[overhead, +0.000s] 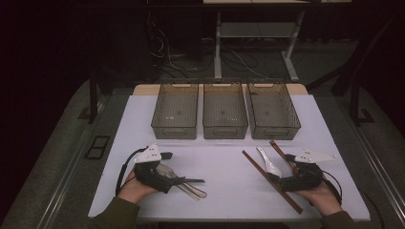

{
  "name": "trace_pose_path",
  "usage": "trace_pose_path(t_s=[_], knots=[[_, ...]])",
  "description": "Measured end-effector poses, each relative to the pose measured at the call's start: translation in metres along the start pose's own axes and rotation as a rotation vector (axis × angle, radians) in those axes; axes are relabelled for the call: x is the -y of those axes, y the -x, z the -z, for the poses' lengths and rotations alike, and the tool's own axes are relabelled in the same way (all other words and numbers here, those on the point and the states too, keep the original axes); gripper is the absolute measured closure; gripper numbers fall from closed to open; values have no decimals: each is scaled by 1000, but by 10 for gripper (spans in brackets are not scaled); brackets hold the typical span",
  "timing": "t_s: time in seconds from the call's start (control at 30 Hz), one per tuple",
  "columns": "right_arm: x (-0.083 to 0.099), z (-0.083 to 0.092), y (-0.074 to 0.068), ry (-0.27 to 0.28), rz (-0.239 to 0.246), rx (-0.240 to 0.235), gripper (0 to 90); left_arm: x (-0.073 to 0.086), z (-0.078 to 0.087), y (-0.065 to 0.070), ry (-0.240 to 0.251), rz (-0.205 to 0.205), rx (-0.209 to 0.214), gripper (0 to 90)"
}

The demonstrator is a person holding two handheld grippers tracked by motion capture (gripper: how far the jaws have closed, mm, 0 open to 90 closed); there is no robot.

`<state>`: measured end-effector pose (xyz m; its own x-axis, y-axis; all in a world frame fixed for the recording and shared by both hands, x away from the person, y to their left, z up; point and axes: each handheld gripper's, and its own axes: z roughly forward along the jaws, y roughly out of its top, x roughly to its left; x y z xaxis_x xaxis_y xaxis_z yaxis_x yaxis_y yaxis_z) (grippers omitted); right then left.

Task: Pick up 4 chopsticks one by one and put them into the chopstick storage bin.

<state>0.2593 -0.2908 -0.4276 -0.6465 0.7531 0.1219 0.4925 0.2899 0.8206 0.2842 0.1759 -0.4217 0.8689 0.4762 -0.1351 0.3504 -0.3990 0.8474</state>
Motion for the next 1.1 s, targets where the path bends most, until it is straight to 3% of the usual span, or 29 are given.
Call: trace_pose_path(t_s=[0.43,1.1], knots=[[-4,-1,0,-11,-12,0,10,0,1,1,-2,1,-5,0],[-24,-9,-4,-18,12,-17,10,-1,-2,3,-2,-10,1,0]])
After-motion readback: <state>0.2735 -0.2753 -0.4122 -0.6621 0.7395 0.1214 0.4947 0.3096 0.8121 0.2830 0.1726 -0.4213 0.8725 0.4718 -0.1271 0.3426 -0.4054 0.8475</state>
